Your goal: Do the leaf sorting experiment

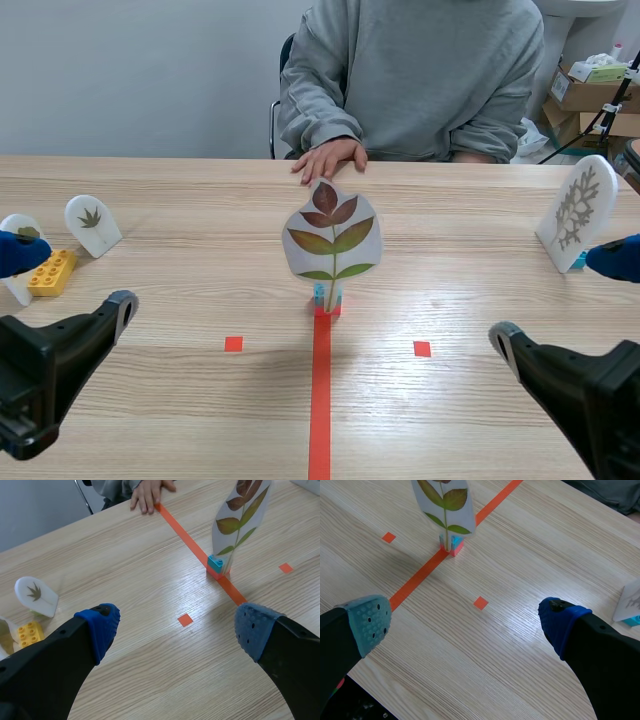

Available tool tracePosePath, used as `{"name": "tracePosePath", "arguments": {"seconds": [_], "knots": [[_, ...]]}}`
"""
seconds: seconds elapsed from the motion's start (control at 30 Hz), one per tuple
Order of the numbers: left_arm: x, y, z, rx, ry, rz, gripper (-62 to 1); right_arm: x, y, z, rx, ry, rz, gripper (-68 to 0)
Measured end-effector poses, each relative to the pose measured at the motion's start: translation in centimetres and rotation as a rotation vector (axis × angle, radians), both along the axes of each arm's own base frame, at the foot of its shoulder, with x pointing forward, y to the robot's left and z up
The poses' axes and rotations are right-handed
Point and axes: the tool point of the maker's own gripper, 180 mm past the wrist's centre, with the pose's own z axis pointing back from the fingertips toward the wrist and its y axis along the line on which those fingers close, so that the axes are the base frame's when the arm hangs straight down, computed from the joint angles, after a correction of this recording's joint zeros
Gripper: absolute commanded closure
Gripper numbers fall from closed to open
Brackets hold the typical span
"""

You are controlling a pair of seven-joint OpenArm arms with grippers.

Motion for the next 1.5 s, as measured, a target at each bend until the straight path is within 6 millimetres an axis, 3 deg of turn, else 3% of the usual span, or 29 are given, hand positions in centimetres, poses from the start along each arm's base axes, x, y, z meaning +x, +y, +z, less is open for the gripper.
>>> {"name": "tracePosePath", "arguments": {"seconds": [1.5], "knots": [[-0.07,0.08,-0.26,0.007,0.014,0.002,-49.7,0.08,0.1,0.25,0.011,-0.011,0.001,-60.4]]}}
